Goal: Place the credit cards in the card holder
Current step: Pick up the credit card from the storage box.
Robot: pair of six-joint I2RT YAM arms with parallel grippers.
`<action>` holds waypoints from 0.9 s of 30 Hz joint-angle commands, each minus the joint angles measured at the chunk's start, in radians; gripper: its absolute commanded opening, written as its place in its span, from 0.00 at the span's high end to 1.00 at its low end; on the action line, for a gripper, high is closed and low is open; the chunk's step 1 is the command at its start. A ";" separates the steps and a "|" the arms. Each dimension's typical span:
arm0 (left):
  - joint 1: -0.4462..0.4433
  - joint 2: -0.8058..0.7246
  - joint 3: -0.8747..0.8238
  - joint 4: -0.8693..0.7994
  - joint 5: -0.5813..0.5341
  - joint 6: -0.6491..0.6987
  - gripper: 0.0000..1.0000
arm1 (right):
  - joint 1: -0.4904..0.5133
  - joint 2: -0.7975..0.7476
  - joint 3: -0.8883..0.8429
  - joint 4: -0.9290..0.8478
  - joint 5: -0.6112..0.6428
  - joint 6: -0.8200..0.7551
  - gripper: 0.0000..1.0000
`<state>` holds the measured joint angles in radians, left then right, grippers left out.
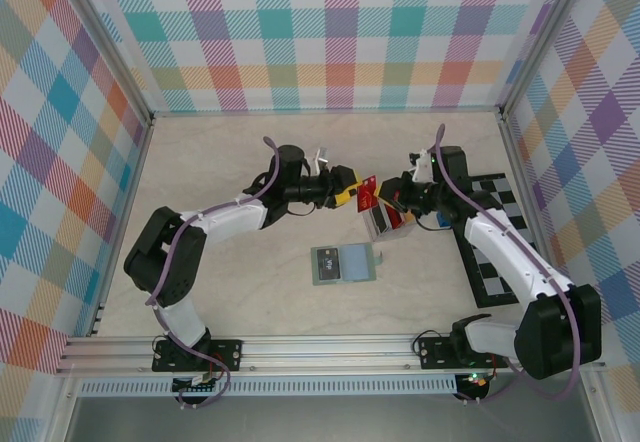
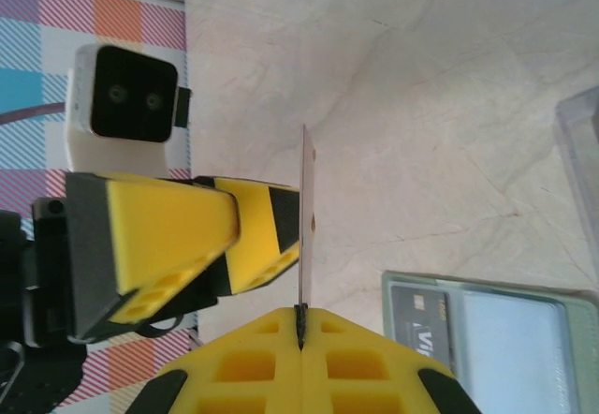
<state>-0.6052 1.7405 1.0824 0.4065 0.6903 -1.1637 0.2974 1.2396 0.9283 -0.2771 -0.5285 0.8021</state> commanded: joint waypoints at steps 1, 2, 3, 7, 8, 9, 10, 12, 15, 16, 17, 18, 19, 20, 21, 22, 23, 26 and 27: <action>-0.007 -0.054 -0.010 0.068 0.059 -0.007 0.59 | -0.006 -0.009 -0.025 0.103 -0.048 0.069 0.96; -0.006 -0.061 -0.013 0.060 0.057 -0.005 0.61 | -0.006 -0.007 -0.025 0.097 -0.041 0.071 0.96; -0.005 -0.067 -0.014 0.050 0.053 -0.002 0.61 | -0.007 -0.004 -0.026 0.093 -0.038 0.073 0.96; -0.006 -0.089 -0.020 -0.019 0.018 0.029 0.52 | -0.011 -0.013 -0.052 0.137 -0.044 0.103 0.97; -0.006 -0.096 -0.027 -0.043 -0.001 0.038 0.50 | -0.011 -0.019 -0.052 0.127 -0.032 0.103 0.97; -0.005 -0.104 -0.033 -0.062 -0.018 0.046 0.46 | -0.011 -0.025 -0.051 0.120 -0.022 0.101 0.97; -0.005 -0.113 -0.039 -0.085 -0.040 0.056 0.43 | -0.011 -0.034 -0.052 0.115 -0.012 0.100 0.97; -0.005 -0.125 -0.046 -0.111 -0.064 0.070 0.39 | -0.011 -0.044 -0.054 0.108 -0.003 0.101 0.97; -0.007 -0.109 -0.039 -0.104 -0.051 0.064 0.38 | -0.011 -0.044 -0.059 0.142 -0.034 0.117 0.97; -0.008 -0.099 -0.035 -0.089 -0.040 0.055 0.39 | -0.011 -0.041 -0.063 0.157 -0.043 0.127 0.97; -0.010 -0.088 -0.032 -0.069 -0.030 0.044 0.42 | -0.011 -0.040 -0.069 0.172 -0.051 0.140 0.97; -0.010 -0.080 -0.029 -0.054 -0.023 0.036 0.44 | -0.011 -0.039 -0.073 0.186 -0.057 0.148 0.97; -0.013 -0.074 -0.023 -0.048 -0.015 0.032 0.47 | -0.011 -0.037 -0.075 0.197 -0.065 0.155 0.97; -0.014 -0.068 -0.017 -0.047 -0.010 0.035 0.51 | -0.011 -0.033 -0.077 0.205 -0.074 0.159 0.97; -0.015 -0.066 -0.013 -0.046 -0.009 0.034 0.55 | -0.010 -0.028 -0.076 0.206 -0.078 0.160 0.97; -0.014 -0.067 -0.016 -0.038 -0.012 0.031 0.59 | -0.011 -0.024 -0.075 0.205 -0.079 0.160 0.97; -0.014 -0.068 -0.016 -0.035 -0.014 0.032 0.62 | -0.011 -0.022 -0.077 0.202 -0.074 0.156 0.97; -0.015 -0.069 -0.012 -0.041 -0.012 0.040 0.71 | -0.010 -0.016 -0.081 0.188 -0.068 0.145 0.96; -0.014 -0.069 -0.013 -0.041 -0.012 0.039 0.74 | -0.011 -0.013 -0.082 0.188 -0.070 0.143 0.96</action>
<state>-0.6136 1.6672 1.0496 0.3359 0.6640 -1.1339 0.2932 1.2163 0.8597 -0.1127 -0.5739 0.9424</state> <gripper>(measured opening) 0.288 0.044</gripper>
